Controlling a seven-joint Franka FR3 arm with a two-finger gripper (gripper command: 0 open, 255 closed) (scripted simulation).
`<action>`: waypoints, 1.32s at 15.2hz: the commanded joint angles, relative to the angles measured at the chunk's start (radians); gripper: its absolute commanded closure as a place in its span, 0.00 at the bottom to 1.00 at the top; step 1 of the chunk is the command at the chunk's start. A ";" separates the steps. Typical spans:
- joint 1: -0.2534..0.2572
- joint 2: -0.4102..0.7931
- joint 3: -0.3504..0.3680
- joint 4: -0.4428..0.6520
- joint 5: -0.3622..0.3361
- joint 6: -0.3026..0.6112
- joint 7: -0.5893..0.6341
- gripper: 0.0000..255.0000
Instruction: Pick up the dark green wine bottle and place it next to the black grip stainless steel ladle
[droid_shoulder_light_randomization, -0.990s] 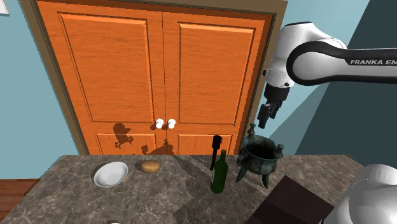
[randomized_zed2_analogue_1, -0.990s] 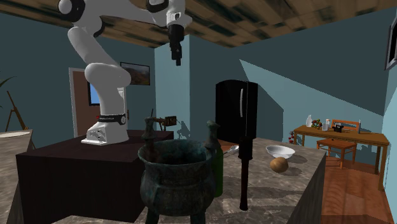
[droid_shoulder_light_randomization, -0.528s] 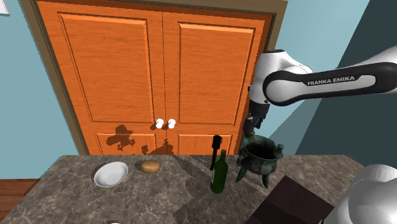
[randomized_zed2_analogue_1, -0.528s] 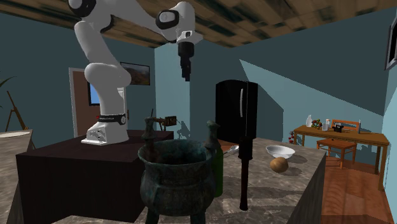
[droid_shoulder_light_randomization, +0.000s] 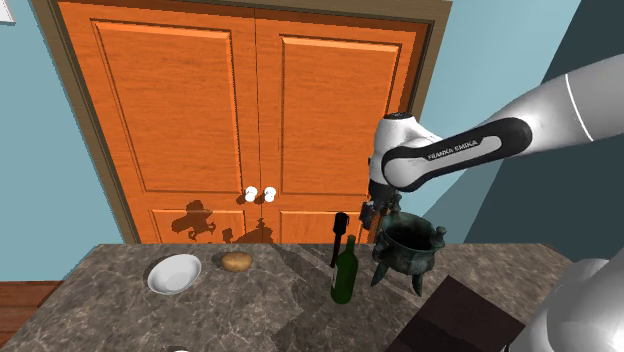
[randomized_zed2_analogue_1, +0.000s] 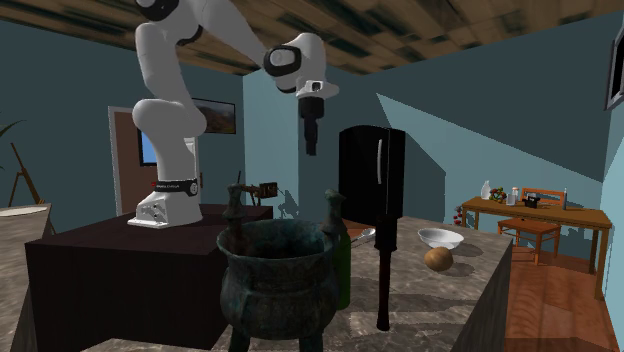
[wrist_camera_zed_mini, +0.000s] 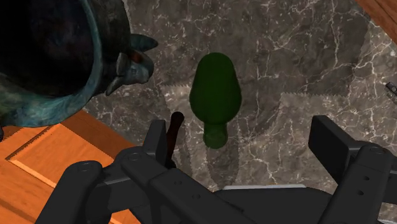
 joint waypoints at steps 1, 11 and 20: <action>-0.002 0.078 0.000 0.015 -0.004 0.063 0.006 0.00; -0.011 0.423 -0.010 0.148 -0.028 0.272 0.022 0.00; -0.011 0.501 -0.017 0.145 -0.042 0.352 0.031 0.00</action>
